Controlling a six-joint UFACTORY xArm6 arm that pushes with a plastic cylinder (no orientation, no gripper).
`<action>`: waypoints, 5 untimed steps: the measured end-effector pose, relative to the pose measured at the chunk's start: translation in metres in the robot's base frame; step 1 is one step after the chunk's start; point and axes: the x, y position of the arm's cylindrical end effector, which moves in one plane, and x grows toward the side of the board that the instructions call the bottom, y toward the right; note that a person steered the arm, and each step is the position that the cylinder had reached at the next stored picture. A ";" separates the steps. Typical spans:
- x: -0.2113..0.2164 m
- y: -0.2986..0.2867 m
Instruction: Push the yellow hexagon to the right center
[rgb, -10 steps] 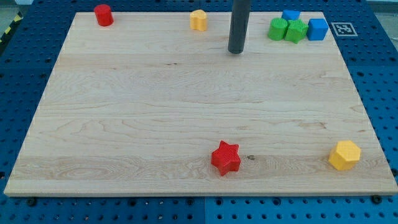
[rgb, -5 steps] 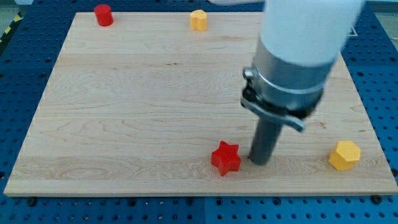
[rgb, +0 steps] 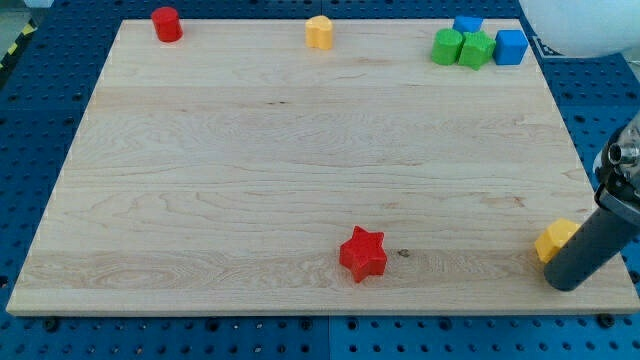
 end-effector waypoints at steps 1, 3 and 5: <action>-0.012 0.000; -0.036 0.024; -0.064 0.032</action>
